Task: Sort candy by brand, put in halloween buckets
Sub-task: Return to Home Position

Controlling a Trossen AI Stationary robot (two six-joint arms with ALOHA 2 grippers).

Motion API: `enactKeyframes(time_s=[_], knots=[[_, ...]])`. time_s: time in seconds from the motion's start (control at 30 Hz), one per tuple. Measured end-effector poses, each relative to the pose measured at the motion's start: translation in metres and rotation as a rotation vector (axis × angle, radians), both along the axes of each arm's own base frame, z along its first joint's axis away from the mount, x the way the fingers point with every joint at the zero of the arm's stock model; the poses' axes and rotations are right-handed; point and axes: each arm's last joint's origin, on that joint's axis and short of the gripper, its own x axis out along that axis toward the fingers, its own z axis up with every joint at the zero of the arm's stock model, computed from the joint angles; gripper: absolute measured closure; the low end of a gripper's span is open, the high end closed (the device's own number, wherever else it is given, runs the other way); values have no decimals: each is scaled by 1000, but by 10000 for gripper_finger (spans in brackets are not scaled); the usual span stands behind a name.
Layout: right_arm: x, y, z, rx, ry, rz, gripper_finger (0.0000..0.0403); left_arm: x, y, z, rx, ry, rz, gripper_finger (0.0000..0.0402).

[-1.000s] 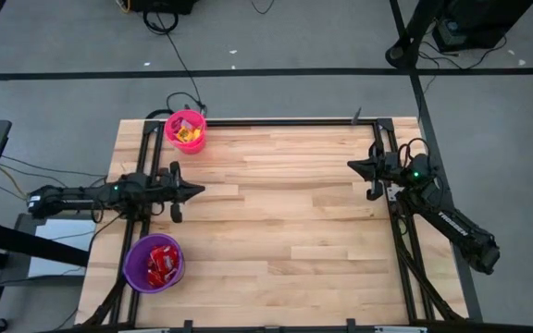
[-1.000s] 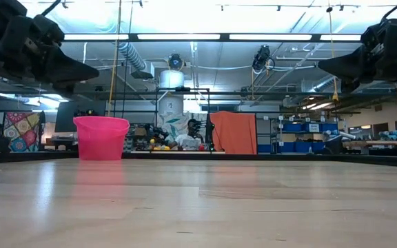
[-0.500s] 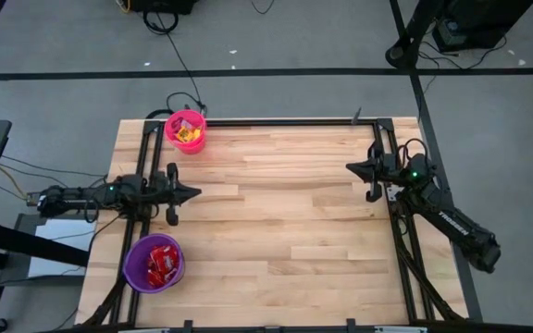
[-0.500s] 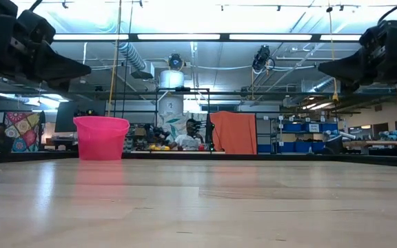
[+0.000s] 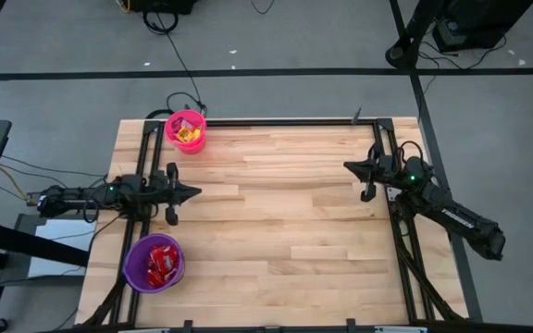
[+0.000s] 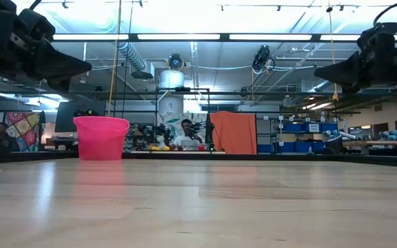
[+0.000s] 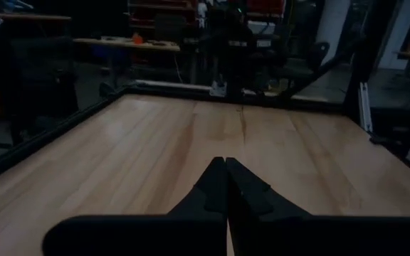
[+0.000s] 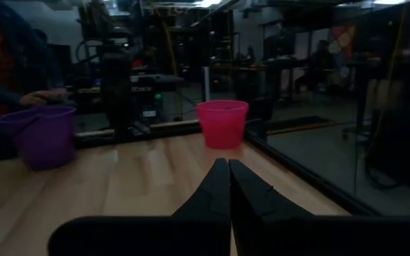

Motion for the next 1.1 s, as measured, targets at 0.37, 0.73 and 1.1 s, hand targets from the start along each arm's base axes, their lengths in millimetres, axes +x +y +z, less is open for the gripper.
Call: enactKeyframes(time_s=[0.37, 0.73, 1.1], knots=[[8, 14, 0, 35, -13, 45, 401, 0, 2, 4, -6, -40, 73, 401], [12, 26, 0, 110, -31, 112, 401, -1, 4, 4, -43, -51, 126, 401], [13, 29, 0, 147, -40, 132, 373, 0, 3, 5, -76, -61, 93, 398]])
